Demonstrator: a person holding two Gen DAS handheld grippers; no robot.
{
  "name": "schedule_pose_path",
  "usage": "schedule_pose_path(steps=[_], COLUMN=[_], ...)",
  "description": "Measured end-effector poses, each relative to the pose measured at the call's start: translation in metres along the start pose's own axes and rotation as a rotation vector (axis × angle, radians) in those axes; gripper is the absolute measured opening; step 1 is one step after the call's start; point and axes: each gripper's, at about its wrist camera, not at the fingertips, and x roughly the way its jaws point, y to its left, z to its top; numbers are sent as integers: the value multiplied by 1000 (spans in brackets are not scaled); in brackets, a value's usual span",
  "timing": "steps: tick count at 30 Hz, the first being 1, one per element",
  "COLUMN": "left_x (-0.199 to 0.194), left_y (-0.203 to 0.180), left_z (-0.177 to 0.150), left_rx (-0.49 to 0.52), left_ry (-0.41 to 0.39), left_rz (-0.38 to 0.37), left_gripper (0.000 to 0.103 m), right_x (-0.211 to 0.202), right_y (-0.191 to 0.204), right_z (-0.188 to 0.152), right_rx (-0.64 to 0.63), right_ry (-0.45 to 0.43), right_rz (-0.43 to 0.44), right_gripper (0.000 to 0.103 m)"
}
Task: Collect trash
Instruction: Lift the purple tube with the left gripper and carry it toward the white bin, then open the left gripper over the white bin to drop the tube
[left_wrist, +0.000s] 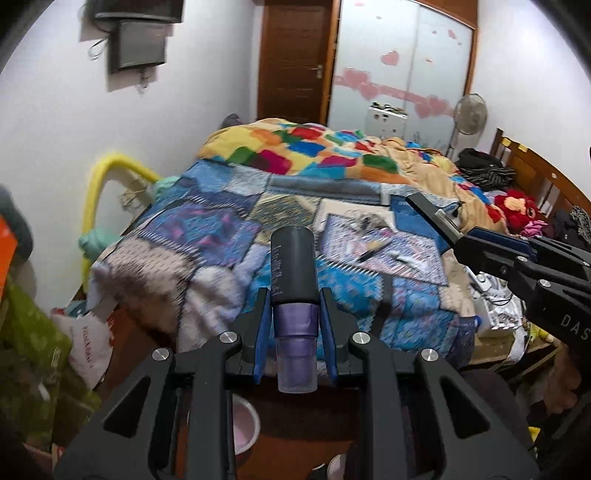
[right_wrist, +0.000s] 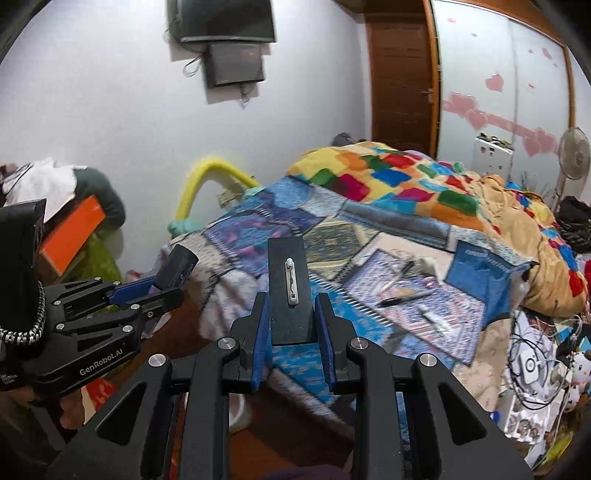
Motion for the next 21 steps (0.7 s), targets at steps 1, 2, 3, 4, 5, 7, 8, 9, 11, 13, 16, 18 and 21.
schedule_pose_path(steps=[1,2,3,4,5,7,8,9,11,13,16,18,21], left_x=[-4,-6,-8,-9,-9,-8,-7,-4,2,9,27,42,67], left_y=[9,18,26,33,39,55,61,70,80,91,106,114,128], left_z=[-7,-14,-19,-25,-29,-42,-47,-54,-64,-77,-96,-110,-131], left_rx=[-9,-21,-32,-43,-54,-78,-88,-102,-116,-132,-166,-190,-225], left_ry=[3,8,13,19,25,42,51,67,89,119,176,218,291], left_rz=[12,23,32,39,46,66,72,81,100,121,133,138,147], left_gripper=[25,25,25,25,25,25,25,25,25,25,25,25,25], right_x=[3,8,10,14,19,29,33,38,52,66,93,108,135], right_y=[9,18,24,32,42,56,62,67,78,88,102,109,117], right_z=[-2,-4,-6,-9,-11,-17,-20,-22,-29,-36,-49,-56,-73], right_rx=[-10,-22,-30,-38,-48,-65,-72,-78,-91,-99,-120,-129,-140], right_ry=[7,18,26,35,47,70,80,92,125,163,233,273,351], right_rz=[9,22,31,42,56,81,90,100,125,148,169,178,194], right_gripper=[23,23,23,23,23,23,23,23,23,23,23,23,23])
